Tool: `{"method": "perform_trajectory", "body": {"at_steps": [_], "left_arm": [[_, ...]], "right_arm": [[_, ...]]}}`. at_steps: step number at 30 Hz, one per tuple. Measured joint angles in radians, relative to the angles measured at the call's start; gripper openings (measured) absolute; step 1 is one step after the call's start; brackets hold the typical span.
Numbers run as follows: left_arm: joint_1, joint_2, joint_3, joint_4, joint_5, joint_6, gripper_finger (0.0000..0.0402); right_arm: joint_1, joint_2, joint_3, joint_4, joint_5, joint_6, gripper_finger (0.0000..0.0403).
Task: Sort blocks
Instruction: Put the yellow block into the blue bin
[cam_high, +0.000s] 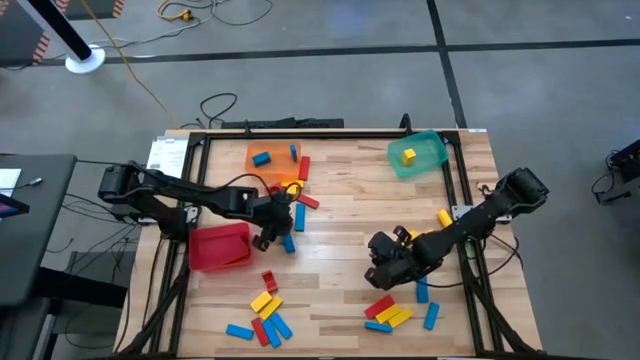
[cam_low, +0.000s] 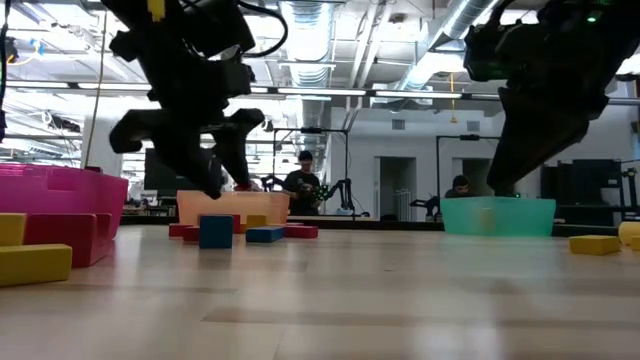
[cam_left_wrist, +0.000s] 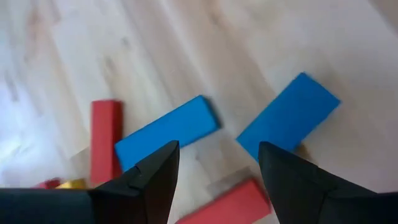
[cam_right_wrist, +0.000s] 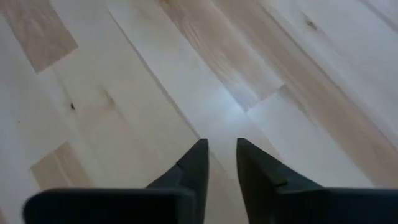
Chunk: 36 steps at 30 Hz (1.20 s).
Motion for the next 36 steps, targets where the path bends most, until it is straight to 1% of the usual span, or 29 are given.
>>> {"method": "perform_trajectory", "body": {"at_steps": [5, 10, 11, 12, 15, 16, 17, 19, 23, 26, 29, 32, 36], "left_arm": [[-0.001, 0.000, -0.003, -0.006, 0.047, 0.018, 0.0213], [-0.015, 0.000, -0.004, -0.024, 0.156, 0.002, 0.0213], [-0.022, 0.000, -0.004, -0.021, 0.153, -0.005, 0.0213], [-0.030, 0.000, -0.002, -0.020, 0.119, -0.012, 0.0213], [-0.036, 0.000, 0.022, -0.014, -0.119, -0.024, 0.0213], [-0.026, 0.000, 0.030, -0.010, -0.172, -0.024, 0.0213], [-0.011, 0.000, 0.038, -0.009, -0.193, -0.023, 0.0213], [0.033, 0.000, 0.054, 0.014, -0.178, -0.042, 0.0213], [0.146, 0.012, 0.076, 0.058, -0.084, -0.087, 0.0213], [0.199, 0.041, 0.077, 0.052, -0.071, -0.052, 0.0209], [0.220, 0.084, 0.077, 0.031, -0.071, 0.032, 0.0199], [0.218, 0.139, 0.077, 0.032, -0.092, 0.091, 0.0190], [0.210, 0.211, 0.105, 0.034, -0.172, 0.118, 0.0188]], "right_arm": [[0.001, 0.000, 0.000, 0.002, 0.012, -0.040, 0.0166], [0.000, 0.000, 0.000, 0.034, 0.012, -0.094, 0.0227], [0.000, 0.000, 0.000, 0.039, 0.012, -0.103, 0.0234], [0.000, 0.000, 0.000, 0.045, 0.012, -0.108, 0.0239], [-0.007, 0.000, 0.000, 0.045, 0.015, -0.120, 0.0243], [-0.012, 0.000, 0.000, 0.045, 0.015, -0.121, 0.0243], [-0.019, 0.000, 0.000, 0.045, 0.015, -0.124, 0.0243], [-0.029, 0.000, 0.000, 0.054, 0.016, -0.136, 0.0241], [-0.047, 0.000, 0.000, 0.084, 0.017, -0.163, 0.0240], [-0.048, 0.000, 0.000, 0.117, 0.017, -0.188, 0.0240], [-0.048, -0.001, 0.001, 0.130, 0.017, -0.198, 0.0240], [-0.048, -0.001, 0.001, 0.129, 0.017, -0.205, 0.0240], [-0.048, -0.001, 0.001, 0.131, 0.017, -0.217, 0.0240]]}}
